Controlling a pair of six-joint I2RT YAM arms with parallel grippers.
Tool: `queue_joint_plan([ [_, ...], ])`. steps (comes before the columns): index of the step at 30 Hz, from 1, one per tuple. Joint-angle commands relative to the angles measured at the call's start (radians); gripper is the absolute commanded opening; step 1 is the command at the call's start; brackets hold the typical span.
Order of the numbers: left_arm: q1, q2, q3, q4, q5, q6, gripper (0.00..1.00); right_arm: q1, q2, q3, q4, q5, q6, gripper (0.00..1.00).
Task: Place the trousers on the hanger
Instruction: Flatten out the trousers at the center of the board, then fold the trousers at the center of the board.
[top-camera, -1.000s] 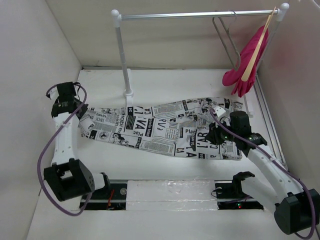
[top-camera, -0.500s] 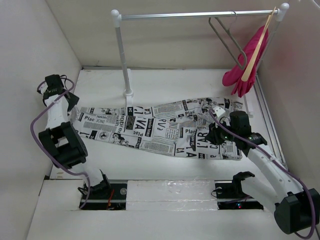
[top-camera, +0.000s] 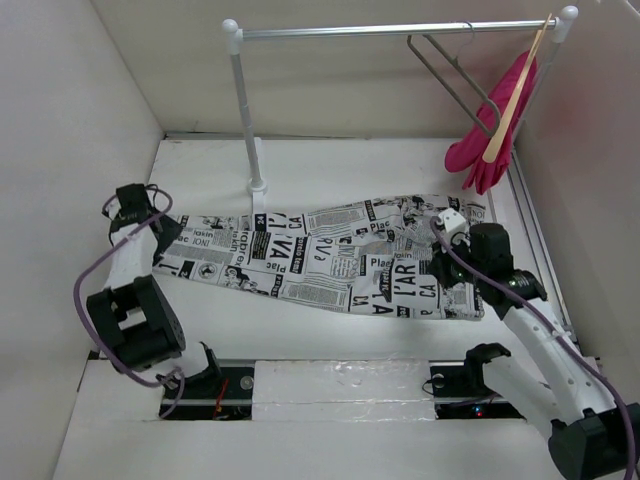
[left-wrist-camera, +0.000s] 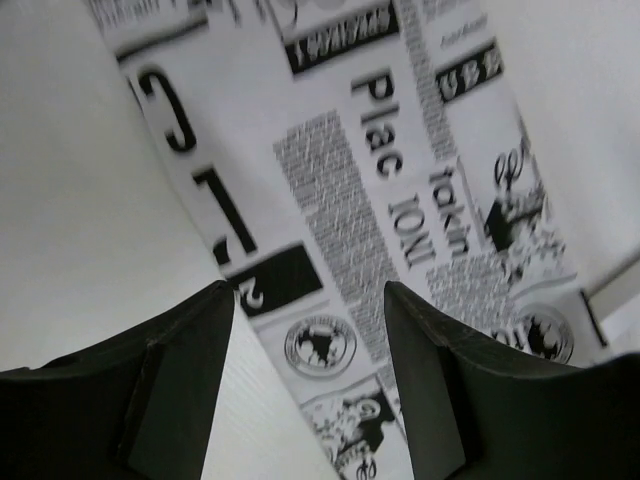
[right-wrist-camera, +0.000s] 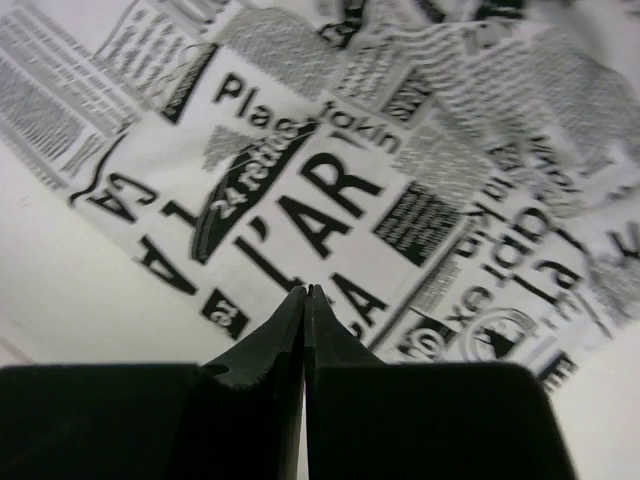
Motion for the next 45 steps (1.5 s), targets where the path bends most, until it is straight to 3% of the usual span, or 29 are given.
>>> queue_joint_plan([
  [1, -0.013, -0.136, -0.171, 0.049, 0.062, -0.041, 0.57, -0.035, -0.051, 0.059, -0.049, 0.178, 0.066, 0.07],
  [5, 0.015, -0.224, -0.310, 0.044, 0.058, -0.131, 0.58, -0.162, -0.046, 0.035, -0.054, 0.131, 0.106, 0.51],
  [7, 0.088, -0.268, -0.343, 0.049, 0.054, -0.161, 0.58, -0.204, -0.025, 0.026, -0.060, 0.096, 0.128, 0.56],
  [10, 0.185, -0.293, -0.337, 0.064, 0.074, -0.179, 0.59, -0.264, 0.001, 0.000, -0.054, 0.009, 0.138, 0.58],
  [13, 0.227, -0.210, -0.305, 0.064, 0.016, -0.214, 0.59, -0.284, 0.009, -0.034, -0.018, -0.053, 0.148, 0.58],
  [16, 0.311, -0.135, -0.311, 0.162, 0.135, -0.237, 0.60, -0.293, 0.011, -0.056, 0.014, -0.100, 0.148, 0.58],
  [22, 0.311, -0.015, -0.250, 0.282, 0.128, -0.288, 0.59, -0.293, 0.041, -0.074, 0.031, -0.180, 0.131, 0.57],
  [28, 0.299, 0.112, -0.190, 0.310, 0.143, -0.280, 0.53, -0.293, 0.032, -0.074, 0.018, -0.137, 0.128, 0.54],
  [32, 0.280, 0.135, -0.192, 0.316, 0.122, -0.287, 0.34, -0.293, 0.037, -0.074, 0.025, -0.136, 0.141, 0.53],
  [33, 0.280, 0.132, -0.207, 0.322, 0.125, -0.293, 0.22, -0.293, 0.037, -0.074, 0.026, -0.136, 0.145, 0.53],
  [38, 0.280, 0.129, -0.205, 0.340, 0.117, -0.277, 0.00, -0.293, 0.040, -0.062, 0.032, -0.133, 0.151, 0.53],
  [45, 0.270, -0.004, -0.211, 0.303, 0.081, -0.245, 0.00, -0.293, 0.038, -0.037, 0.012, -0.094, 0.148, 0.53],
])
